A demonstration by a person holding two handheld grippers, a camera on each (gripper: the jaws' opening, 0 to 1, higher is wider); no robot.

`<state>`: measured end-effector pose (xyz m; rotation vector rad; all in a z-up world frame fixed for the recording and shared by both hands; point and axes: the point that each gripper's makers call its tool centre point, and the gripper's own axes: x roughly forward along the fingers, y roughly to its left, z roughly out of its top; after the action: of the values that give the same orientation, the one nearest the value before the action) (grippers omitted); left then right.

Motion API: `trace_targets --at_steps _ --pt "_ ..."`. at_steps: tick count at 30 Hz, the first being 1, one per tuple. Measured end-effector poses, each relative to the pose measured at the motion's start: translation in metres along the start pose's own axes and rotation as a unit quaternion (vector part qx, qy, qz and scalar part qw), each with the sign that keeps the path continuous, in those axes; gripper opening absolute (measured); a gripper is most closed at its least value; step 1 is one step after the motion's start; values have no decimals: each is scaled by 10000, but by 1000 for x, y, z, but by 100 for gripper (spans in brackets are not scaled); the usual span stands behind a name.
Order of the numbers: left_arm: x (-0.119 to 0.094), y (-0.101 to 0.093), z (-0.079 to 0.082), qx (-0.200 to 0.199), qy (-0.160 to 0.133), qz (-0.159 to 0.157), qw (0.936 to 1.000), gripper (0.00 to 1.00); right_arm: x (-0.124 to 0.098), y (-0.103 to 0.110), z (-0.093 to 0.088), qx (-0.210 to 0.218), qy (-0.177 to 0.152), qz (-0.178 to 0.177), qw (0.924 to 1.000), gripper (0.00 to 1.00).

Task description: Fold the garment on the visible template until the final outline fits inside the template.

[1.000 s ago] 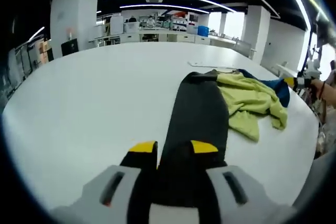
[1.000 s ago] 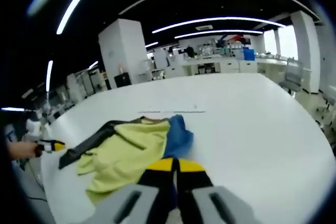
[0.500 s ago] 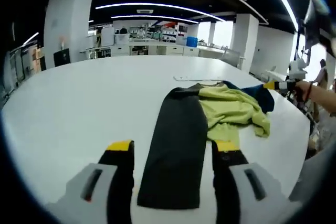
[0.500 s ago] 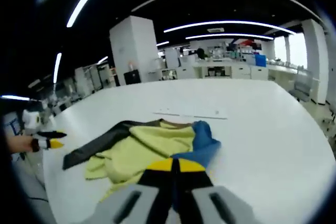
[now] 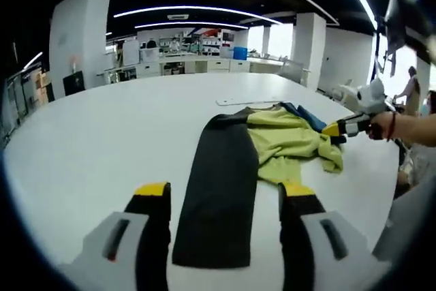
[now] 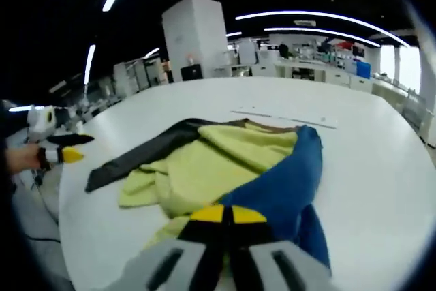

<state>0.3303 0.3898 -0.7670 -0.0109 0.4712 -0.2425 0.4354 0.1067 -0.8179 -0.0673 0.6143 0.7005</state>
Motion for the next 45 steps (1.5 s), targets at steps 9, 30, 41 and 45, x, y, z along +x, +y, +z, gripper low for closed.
trace_targets --at_steps 9,30,41,45 --pt "-1 -2 -3 -8 56 23 10000 64 7 -3 -10 238 58 47 9997 0" --pt "-6 -3 10 -75 -269 -53 9996 79 -48 -25 0 640 -100 186 9977 58" --pt "-9 -19 16 39 -318 -298 9990 90 -53 -84 -24 536 201 -431 9974 38" --pt "-9 -20 16 50 -300 -313 9990 90 -44 -97 -31 452 302 -488 9973 28"
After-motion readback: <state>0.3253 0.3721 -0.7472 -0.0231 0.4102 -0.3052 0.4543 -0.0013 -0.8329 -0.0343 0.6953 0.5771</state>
